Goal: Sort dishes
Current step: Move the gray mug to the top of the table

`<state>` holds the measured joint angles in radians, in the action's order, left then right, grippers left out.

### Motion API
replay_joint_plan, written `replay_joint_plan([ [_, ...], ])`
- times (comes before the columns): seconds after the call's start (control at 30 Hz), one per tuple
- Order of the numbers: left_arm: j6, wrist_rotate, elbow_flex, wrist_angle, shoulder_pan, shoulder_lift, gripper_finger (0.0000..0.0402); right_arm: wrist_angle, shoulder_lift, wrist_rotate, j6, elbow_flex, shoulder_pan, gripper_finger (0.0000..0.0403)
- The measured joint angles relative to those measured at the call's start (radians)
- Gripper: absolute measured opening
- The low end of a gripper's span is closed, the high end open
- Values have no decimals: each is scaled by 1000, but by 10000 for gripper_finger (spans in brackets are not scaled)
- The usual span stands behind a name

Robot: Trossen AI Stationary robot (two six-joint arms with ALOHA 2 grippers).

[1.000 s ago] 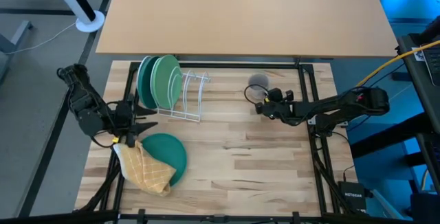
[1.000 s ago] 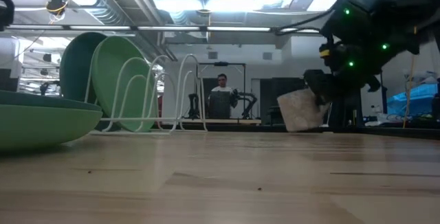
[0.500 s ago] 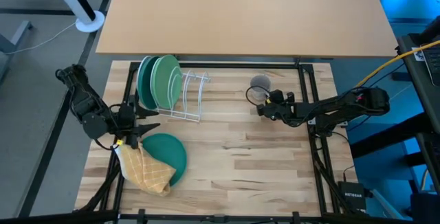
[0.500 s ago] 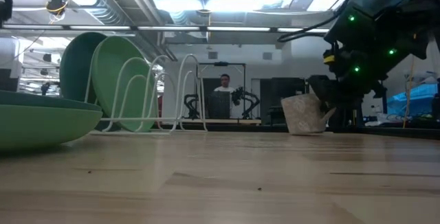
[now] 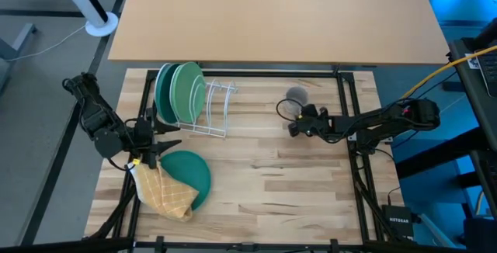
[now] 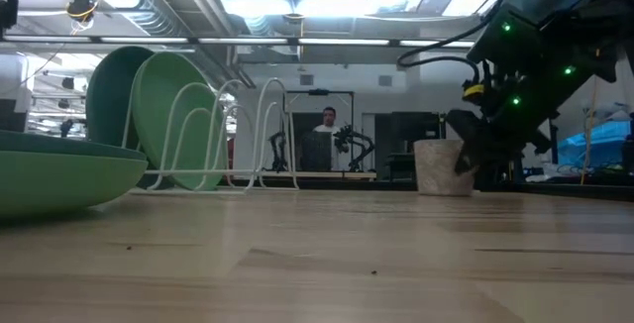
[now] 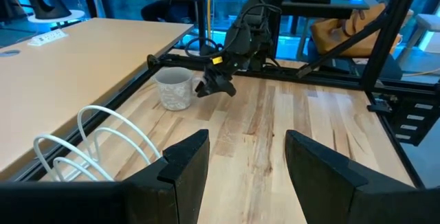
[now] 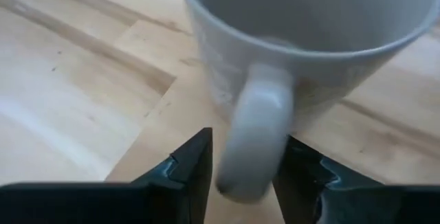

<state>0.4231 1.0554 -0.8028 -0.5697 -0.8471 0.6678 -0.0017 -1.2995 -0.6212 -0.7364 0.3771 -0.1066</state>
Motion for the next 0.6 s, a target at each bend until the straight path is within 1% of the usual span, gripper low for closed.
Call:
replay_joint_plan([
  [0.17,0,0,0,0,0,0,182,-16,0,61,-41,10,0,135],
  [0.3,0,-23,0,-5,0,0,182,-87,0,92,-41,43,0,133],
  [0.37,1,-88,0,-6,0,0,182,-141,0,95,-36,65,1,133],
  [0.43,21,-196,0,-13,-2,1,182,-186,0,96,-14,90,2,133],
  [0.53,97,-365,0,-61,-8,14,182,-235,0,97,28,128,2,133],
  [0.6,146,-441,0,-98,-17,38,182,-248,0,103,63,154,2,133],
])
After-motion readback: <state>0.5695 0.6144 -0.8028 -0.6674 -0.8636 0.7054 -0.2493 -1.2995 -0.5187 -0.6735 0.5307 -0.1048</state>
